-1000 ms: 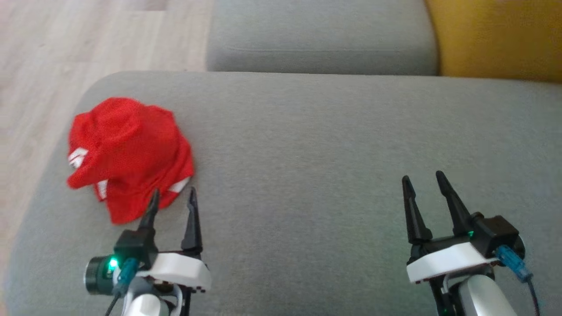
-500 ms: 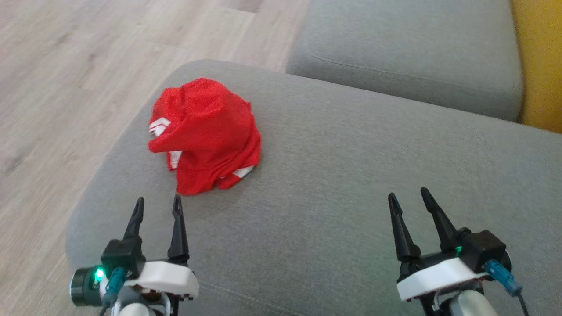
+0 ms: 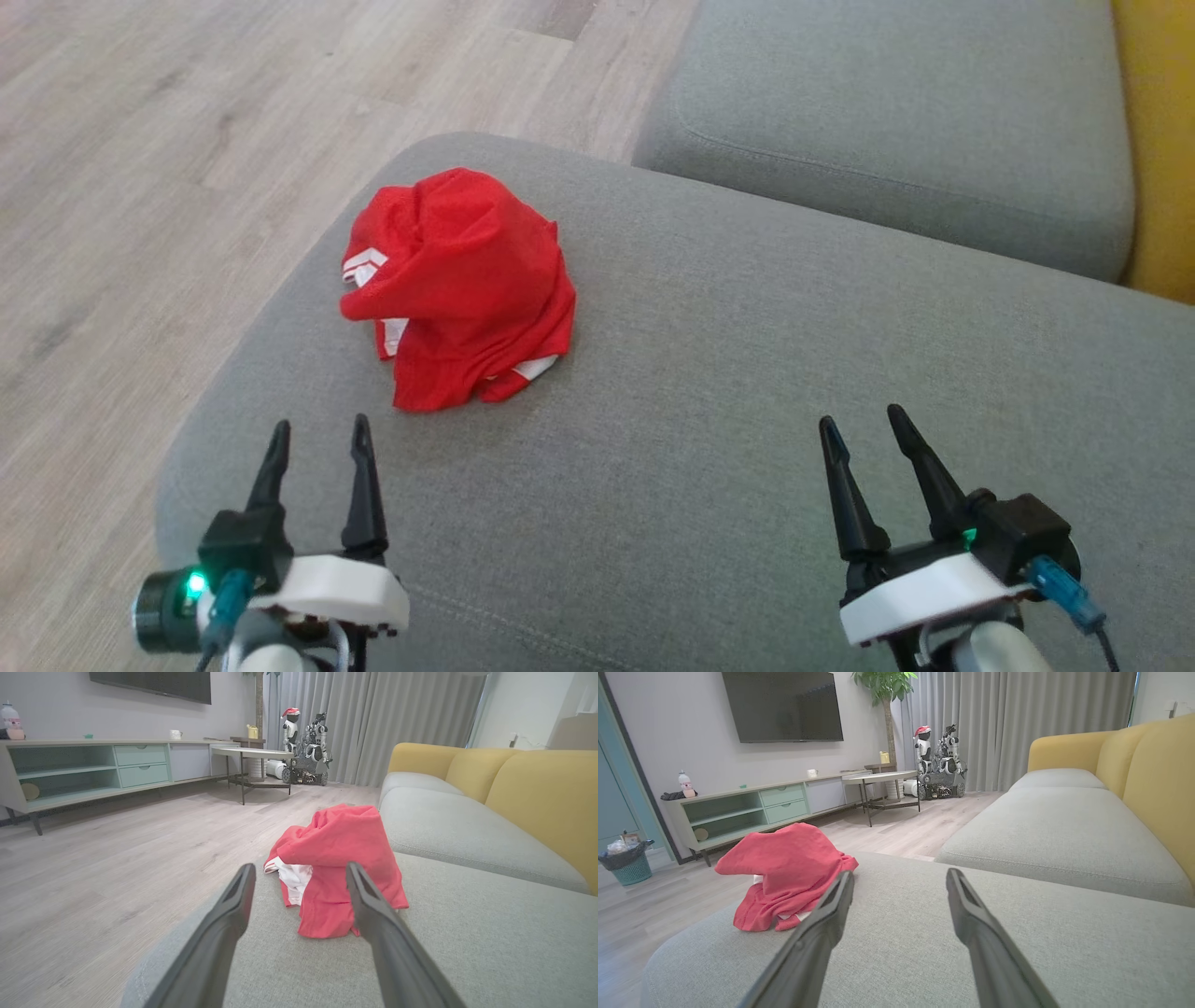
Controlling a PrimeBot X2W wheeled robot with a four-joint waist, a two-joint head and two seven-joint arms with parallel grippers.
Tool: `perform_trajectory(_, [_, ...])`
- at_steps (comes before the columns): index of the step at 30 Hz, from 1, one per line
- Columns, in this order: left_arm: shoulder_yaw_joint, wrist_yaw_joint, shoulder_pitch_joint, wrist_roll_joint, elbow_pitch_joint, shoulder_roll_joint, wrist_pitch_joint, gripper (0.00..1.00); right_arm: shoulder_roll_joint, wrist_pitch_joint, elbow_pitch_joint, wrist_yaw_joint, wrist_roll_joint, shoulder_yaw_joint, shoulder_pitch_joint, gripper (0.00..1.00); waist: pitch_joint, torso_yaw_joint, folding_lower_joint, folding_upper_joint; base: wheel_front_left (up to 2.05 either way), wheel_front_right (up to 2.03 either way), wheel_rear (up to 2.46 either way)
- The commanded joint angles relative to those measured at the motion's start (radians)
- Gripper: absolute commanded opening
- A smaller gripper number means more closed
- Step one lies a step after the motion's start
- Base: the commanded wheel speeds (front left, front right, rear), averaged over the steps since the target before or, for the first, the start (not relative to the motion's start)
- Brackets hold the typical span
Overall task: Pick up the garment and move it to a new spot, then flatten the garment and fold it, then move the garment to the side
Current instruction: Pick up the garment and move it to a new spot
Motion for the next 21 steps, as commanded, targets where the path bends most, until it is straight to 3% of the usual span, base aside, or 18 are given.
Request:
perform_trajectory(1, [0.035,-0.003,-0.036,0.009,-0.039,-0.002,-0.009,1.00,-0.008,-0.011,-0.029,0.002,0.008,0.019,-0.022,1.00,0.004,-0.007,0.0000,0.0000,0.00,0.00,0.00])
perform_trajectory(10, [0.063,-0.067,-0.140,0.023,-0.008,0.027,-0.009,1.00,-0.008,-0.011,-0.042,0.002,-0.017,-0.019,-0.034,1.00,0.076,-0.076,0.0000,0.0000,0.00,0.00,0.00])
perform_trajectory(16, [0.056,-0.182,-0.321,-0.025,0.142,0.070,0.003,1.00,-0.008,-0.011,-0.056,0.002,-0.043,-0.040,-0.070,1.00,0.165,-0.138,0.0000,0.0000,0.00,0.00,0.00])
perform_trajectory(21, [0.065,-0.213,-0.495,-0.040,0.282,0.131,0.084,1.00,-0.008,-0.011,-0.065,0.002,-0.043,-0.030,-0.103,1.00,0.225,-0.203,0.0000,0.0000,0.00,0.00,0.00])
